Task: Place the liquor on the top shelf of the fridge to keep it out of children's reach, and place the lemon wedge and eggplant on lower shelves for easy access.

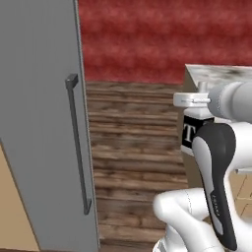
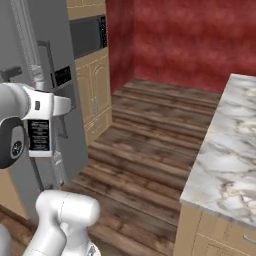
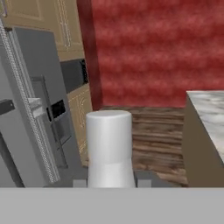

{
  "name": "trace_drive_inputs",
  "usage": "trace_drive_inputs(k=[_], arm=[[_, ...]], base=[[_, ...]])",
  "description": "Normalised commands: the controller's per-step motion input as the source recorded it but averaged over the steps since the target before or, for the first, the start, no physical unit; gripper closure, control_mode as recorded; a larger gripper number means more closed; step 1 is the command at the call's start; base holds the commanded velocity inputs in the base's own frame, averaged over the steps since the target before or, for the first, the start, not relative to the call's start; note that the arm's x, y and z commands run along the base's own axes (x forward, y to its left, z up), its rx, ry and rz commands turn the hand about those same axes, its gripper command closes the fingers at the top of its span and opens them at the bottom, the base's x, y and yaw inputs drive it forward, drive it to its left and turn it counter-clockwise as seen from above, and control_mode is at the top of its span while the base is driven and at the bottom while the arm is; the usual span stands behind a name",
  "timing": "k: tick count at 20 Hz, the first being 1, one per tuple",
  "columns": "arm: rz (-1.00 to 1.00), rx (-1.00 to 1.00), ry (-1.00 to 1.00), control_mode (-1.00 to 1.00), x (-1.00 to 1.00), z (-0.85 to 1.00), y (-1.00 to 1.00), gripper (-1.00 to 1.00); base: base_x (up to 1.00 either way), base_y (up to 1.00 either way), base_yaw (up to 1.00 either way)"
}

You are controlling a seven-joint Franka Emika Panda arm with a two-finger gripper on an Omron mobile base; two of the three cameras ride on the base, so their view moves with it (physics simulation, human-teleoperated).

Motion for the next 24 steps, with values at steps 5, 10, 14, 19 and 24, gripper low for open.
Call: trace_drive_inputs(k=[5,10,14,19,24], arm=[[0.0,0.0,0.0,1.0,0.0,0.0,0.0,1.0],[0.0,0.0,0.0,1.0,0.0,0.0,0.0,1.0],[0.0,0.0,0.0,1.0,0.0,0.0,0.0,1.0],[0.0,0.0,0.0,1.0,0.0,0.0,0.0,1.0],[0.0,0.0,0.0,1.0,0.0,0.0,0.0,1.0]], base=[[0.64,-0.05,-0.13],[0.83,0.0,-0.08],[1.0,0.0,-0.04],[1.0,0.02,0.01],[1.0,0.07,0.16]])
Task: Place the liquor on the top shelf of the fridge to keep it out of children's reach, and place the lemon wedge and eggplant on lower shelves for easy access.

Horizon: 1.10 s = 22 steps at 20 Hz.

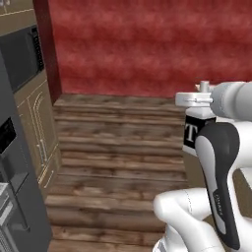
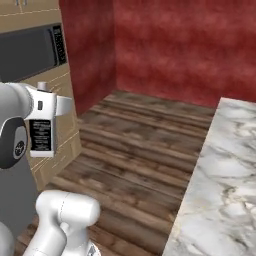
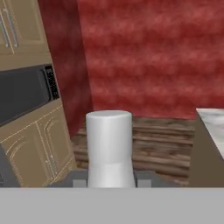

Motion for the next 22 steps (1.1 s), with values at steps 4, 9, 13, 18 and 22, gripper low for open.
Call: trace_drive_inputs(k=[4,9,13,18,22], arm=[[0.0,0.0,0.0,1.0,0.0,0.0,0.0,1.0],[0.0,0.0,0.0,1.0,0.0,0.0,0.0,1.0],[0.0,0.0,0.0,1.0,0.0,0.0,0.0,1.0],[0.0,0.0,0.0,1.0,0.0,0.0,0.0,1.0],[0.0,0.0,0.0,1.0,0.0,0.0,0.0,1.0]], base=[[1.0,0.11,0.32],[0.92,0.16,0.49],[0.51,0.19,0.59],[0.11,0.19,0.65],[-0.02,0.15,0.66]])
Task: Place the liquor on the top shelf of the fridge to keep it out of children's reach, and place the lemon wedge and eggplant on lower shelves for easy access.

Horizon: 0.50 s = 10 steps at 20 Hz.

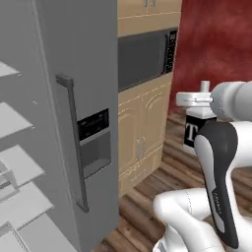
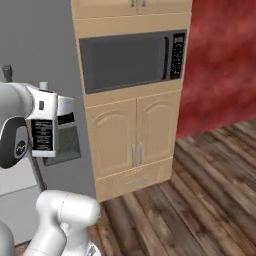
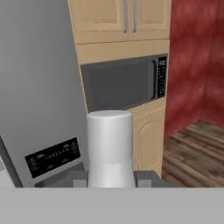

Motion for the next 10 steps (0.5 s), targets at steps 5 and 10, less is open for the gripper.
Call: trace_drive_inputs(k=[5,10], arm=[[0.0,0.0,0.0,1.0,0.0,0.0,0.0,1.0],[0.0,0.0,0.0,1.0,0.0,0.0,0.0,1.0]], base=[[-0.19,0.09,0.64],[-0.06,0.28,0.59]])
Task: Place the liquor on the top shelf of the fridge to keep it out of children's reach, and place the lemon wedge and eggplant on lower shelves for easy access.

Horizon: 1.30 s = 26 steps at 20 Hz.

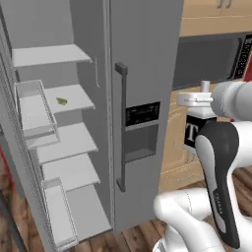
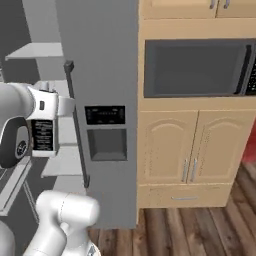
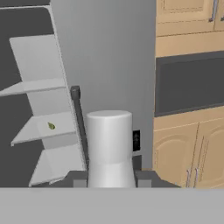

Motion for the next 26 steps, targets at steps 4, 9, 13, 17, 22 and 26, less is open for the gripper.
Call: trace_drive_inputs(k=[4,9,13,17,22,26], arm=[[0.0,0.0,0.0,1.0,0.0,0.0,0.0,1.0],[0.0,0.0,0.0,1.0,0.0,0.0,0.0,1.0],[0.0,0.0,0.0,1.0,0.0,0.0,0.0,1.0],[0.0,0.0,0.0,1.0,0.0,0.0,0.0,1.0],[0.0,0.0,0.0,1.0,0.0,0.0,0.0,1.0],[0.0,0.0,0.0,1.0,0.0,0.0,0.0,1.0]], base=[[0.06,0.69,0.46],[0.33,0.93,0.27],[0.47,0.57,0.07],[0.31,-0.06,0.0],[0.21,-0.16,0.0],[0.45,-0.25,0.1]])
